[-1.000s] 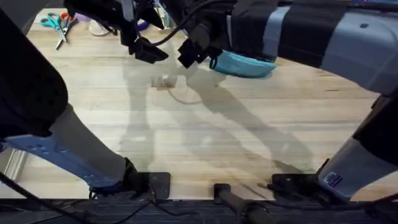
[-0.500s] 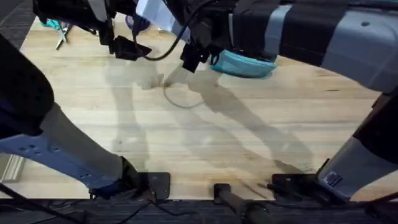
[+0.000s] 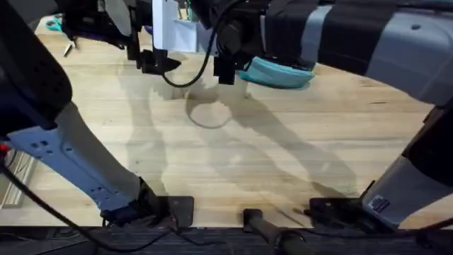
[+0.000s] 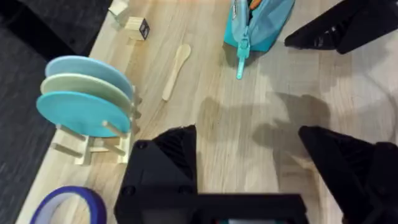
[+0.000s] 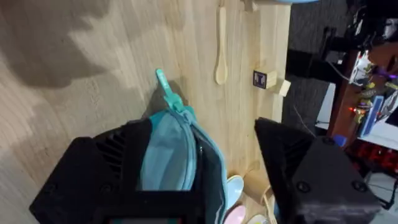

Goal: Unzip the bag, pick up the pens from the table one at a time and place them inside, then zip the bag closed.

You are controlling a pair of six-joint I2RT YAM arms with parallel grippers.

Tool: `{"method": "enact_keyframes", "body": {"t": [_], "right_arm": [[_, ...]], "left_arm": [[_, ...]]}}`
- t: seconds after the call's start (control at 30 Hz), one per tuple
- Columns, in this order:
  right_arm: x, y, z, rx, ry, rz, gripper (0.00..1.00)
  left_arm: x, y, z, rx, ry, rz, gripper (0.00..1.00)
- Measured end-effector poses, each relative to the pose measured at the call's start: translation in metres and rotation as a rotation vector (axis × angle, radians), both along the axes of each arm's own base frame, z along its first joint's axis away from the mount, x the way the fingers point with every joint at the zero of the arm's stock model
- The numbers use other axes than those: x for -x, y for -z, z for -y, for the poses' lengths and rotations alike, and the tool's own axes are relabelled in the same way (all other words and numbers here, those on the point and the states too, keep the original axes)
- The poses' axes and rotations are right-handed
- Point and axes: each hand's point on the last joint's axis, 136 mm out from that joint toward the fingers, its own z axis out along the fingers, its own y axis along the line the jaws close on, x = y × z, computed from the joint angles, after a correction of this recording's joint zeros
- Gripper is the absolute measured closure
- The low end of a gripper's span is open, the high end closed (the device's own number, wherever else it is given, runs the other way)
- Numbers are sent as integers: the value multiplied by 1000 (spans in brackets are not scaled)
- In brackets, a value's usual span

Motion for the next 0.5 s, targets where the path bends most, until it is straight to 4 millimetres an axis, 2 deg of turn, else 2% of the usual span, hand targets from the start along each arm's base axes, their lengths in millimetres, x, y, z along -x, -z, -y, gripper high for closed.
{"method": "enact_keyframes", "body": {"t": [0.2, 0.5], "right_arm": [[1, 1, -2, 6, -21, -7, 5], [5, 3, -8, -17, -48, -31, 5]], "left_arm": [[-2, 13, 1, 30, 4, -25, 7], [-2, 12, 2, 45, 5, -22, 7]]}}
